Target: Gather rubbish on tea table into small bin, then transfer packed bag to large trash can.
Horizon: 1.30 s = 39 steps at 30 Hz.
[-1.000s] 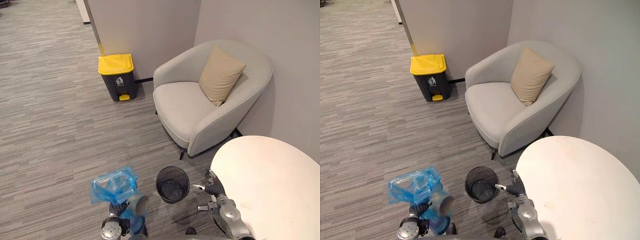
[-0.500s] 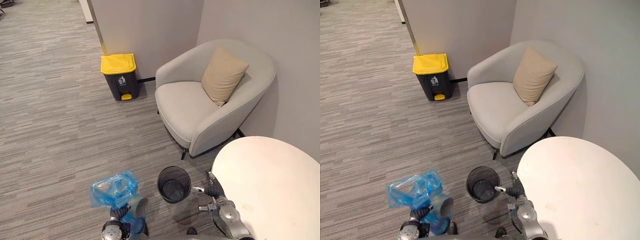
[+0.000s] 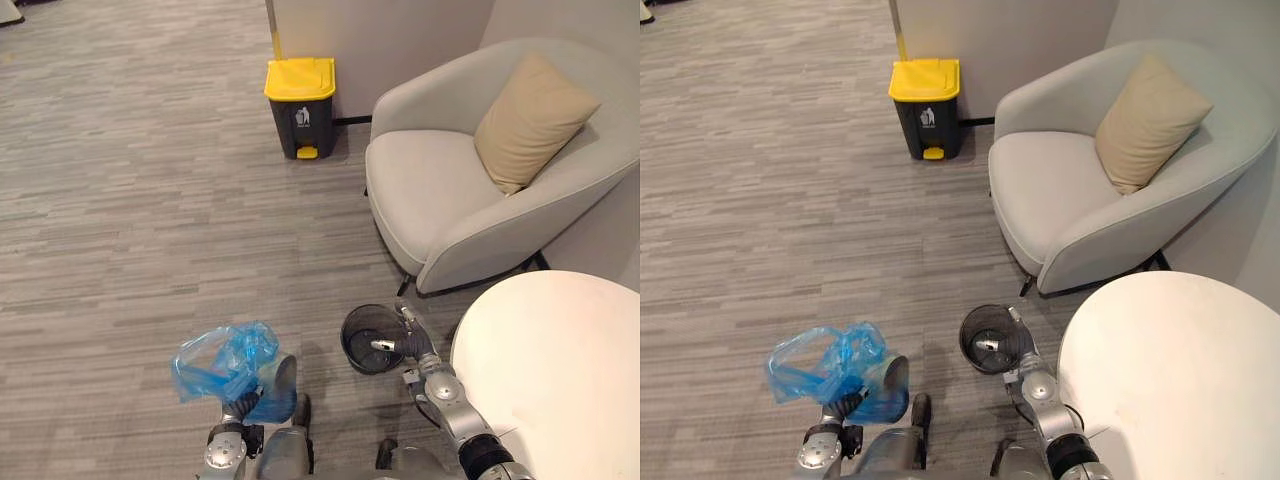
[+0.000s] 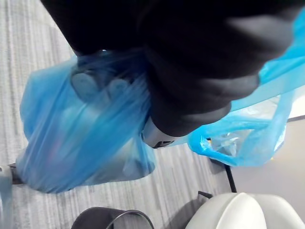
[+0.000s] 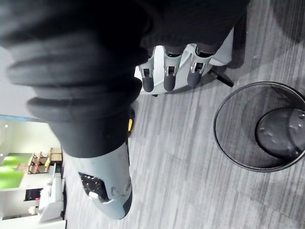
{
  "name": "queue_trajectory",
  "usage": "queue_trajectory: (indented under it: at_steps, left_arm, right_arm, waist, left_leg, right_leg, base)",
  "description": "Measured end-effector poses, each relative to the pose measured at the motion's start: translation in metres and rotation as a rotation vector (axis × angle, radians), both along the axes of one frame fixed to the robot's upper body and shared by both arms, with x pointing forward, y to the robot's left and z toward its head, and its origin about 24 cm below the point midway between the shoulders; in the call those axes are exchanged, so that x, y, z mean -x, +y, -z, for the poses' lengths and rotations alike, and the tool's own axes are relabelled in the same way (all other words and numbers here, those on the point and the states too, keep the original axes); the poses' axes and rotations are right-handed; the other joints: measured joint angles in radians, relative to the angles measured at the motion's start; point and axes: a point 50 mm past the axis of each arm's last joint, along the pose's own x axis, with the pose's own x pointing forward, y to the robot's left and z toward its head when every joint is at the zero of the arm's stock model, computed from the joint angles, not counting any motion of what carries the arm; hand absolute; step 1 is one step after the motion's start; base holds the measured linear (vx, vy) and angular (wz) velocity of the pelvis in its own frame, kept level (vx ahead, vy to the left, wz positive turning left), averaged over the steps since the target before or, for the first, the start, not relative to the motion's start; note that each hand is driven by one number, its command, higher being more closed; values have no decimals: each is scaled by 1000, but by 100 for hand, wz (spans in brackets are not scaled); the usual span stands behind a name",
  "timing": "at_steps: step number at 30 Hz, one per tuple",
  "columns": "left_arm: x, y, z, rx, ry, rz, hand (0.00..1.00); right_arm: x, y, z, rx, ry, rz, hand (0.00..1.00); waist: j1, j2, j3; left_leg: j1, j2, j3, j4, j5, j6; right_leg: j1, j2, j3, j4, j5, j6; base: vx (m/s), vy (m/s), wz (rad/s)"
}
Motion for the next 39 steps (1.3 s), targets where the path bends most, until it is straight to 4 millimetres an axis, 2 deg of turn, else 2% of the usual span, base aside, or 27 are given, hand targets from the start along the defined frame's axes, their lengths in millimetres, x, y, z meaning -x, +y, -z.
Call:
queue_trajectory:
  at_steps: [1, 2, 3, 4, 5, 7, 8, 10, 11, 13, 17, 23, 26, 27, 31, 33, 34, 35, 36, 37, 39]
  left_arm:
    - [-4, -4, -3, 20, -21, -4, 100]
    - [-7, -4, -5, 18, -32, 3, 100]
    - [-14, -8, -8, 21, -52, 22, 100]
    - [-21, -12, -11, 24, -70, 39, 100]
    - [-20, -13, -10, 27, -68, 43, 100]
    - [-18, -13, -9, 27, -64, 41, 100]
    - [-17, -12, -10, 25, -65, 40, 100]
    - [-17, -11, -9, 24, -64, 40, 100]
    - [-17, -8, -10, 13, -62, 43, 100]
    - [-13, -7, -8, 10, -52, 42, 100]
    - [-8, -4, -6, -6, -35, 47, 100]
    - [-1, 2, -4, -34, -10, 75, 100]
    - [1, 8, -3, -50, 1, 77, 100]
    - [1, 8, -3, -51, 3, 74, 100]
    - [3, 11, -2, -58, 8, 72, 100]
    - [7, 13, -1, -61, 19, 70, 100]
    - [7, 13, -2, -61, 14, 71, 100]
    - [3, 13, -6, -64, -10, 72, 100]
    - [2, 13, -8, -67, -17, 74, 100]
    - [-1, 14, -9, -71, -27, 75, 100]
    - [-5, 17, -11, -79, -35, 75, 100]
  right_arm:
    - [0, -4, 0, 10, 0, 9, 0]
    - [0, -6, 0, 9, 0, 20, 0]
    - [-1, -9, -2, 1, -8, 42, 0]
    - [-1, -15, -3, -1, -12, 70, 0]
    - [0, -20, -2, 3, -11, 95, 0]
    - [2, -23, -2, 11, -12, 105, 0]
    - [5, -25, -2, 14, -16, 114, 0]
    - [6, -28, -2, 14, -14, 129, 0]
    - [11, -24, 3, -6, 4, 138, 0]
    - [15, -22, 6, -15, 16, 140, 0]
    - [18, -22, 9, -14, 32, 145, 0]
    - [25, -28, 16, -13, 68, 174, 0]
    - [27, -27, 21, -18, 91, 182, 0]
    - [28, -28, 22, -17, 98, 184, 0]
    - [35, -30, 28, -12, 131, 193, 0]
    - [37, -30, 29, -11, 141, 193, 0]
    - [39, -30, 31, -10, 151, 196, 0]
    - [42, -31, 33, -10, 160, 197, 0]
    - [44, -31, 34, -10, 168, 199, 0]
    - [45, -30, 35, -12, 174, 197, 0]
    - [45, -32, 34, -10, 172, 201, 0]
  waist:
    - [-1, 11, 6]
    - [-4, 10, 6]
    - [-5, -1, 15]
    - [-9, -15, 25]
    - [-25, -25, 29]
    - [-36, -23, 29]
    - [-37, 0, 23]
    - [-45, 6, 22]
    - [-50, -8, 17]
    - [-53, -14, 13]
    - [-55, -7, 8]
    - [-55, -22, -4]
    - [-53, -47, -12]
    - [-58, -52, -11]
    - [-56, -77, -8]
    - [-57, -83, -4]
    - [-59, -83, -4]
    - [-59, -84, 0]
    - [-60, -80, 3]
    - [-64, -74, 5]
    - [-74, -77, 5]
  left_leg:
    - [-25, 8, -5, -30, 79, -38]
    - [-28, -6, -6, -73, 137, -66]
    - [-40, -11, 25, -74, 160, -84]
    - [-61, -24, 112, 49, 72, -12]
    - [-52, -23, 198, 205, -69, 48]
    - [-14, -6, 241, 249, -143, 40]
    - [53, 18, 279, 215, -204, 32]
    - [67, 13, 294, 172, -212, 49]
    - [98, -13, 291, 101, -186, 62]
    - [143, -45, 287, 24, -157, 70]
    - [167, -76, 281, -45, -130, 91]
    - [201, -94, 241, -104, -97, 100]
    - [196, -103, 228, -92, -99, 103]
    - [184, -110, 214, -65, -116, 117]
    - [119, -132, 173, 114, -244, 128]
    - [112, -148, 141, 161, -285, 141]
    - [114, -156, 116, 173, -299, 152]
    - [132, -155, 83, 177, -300, 157]
    - [134, -150, 64, 183, -297, 162]
    - [135, -139, 34, 185, -298, 164]
    - [152, -129, -4, 170, -298, 163]
  right_leg:
    - [-15, 8, -37, -3, 15, -18]
    - [-20, -9, -61, -17, 22, -28]
    - [-25, -32, -91, -27, 34, -41]
    - [-29, -66, -112, -34, 49, -42]
    - [-19, -101, -139, -50, 67, -31]
    - [-10, -112, -159, -69, 83, -22]
    - [-4, -112, -177, -86, 104, -7]
    - [2, -110, -190, -96, 116, 8]
    - [39, -109, -203, -157, 152, 27]
    - [79, -110, -211, -217, 182, 46]
    - [98, -116, -216, -265, 212, 56]
    - [139, -114, -256, -295, 229, 59]
    - [150, -120, -279, -290, 219, 69]
    - [146, -136, -292, -255, 194, 77]
    - [112, -240, -309, -33, 72, 99]
    - [91, -275, -262, 75, 50, 79]
    - [50, -285, -175, 175, 68, 47]
    - [-13, -284, -88, 301, 100, -11]
    - [-38, -271, -53, 338, 65, 5]
    - [-72, -217, -11, 338, 0, 25]
    - [-120, -144, 9, 293, -30, 14]
  base:
    - [-184, -87, 63]
    - [-235, -41, 80]
    - [-188, 8, 75]
    - [-201, 19, 97]
    - [-138, -7, 82]
    - [-85, 70, 54]
    - [-65, 145, 34]
    - [-74, 183, 32]
    - [-54, 155, 30]
    - [-32, 117, 21]
    - [-41, 113, 7]
    - [14, 26, 21]
    - [51, 12, 22]
    - [62, 48, 31]
    - [67, 59, 38]
    - [99, 67, 41]
    - [159, 114, 61]
    - [197, 87, 66]
    - [206, 23, 68]
    - [159, -39, 58]
    - [182, -61, 70]
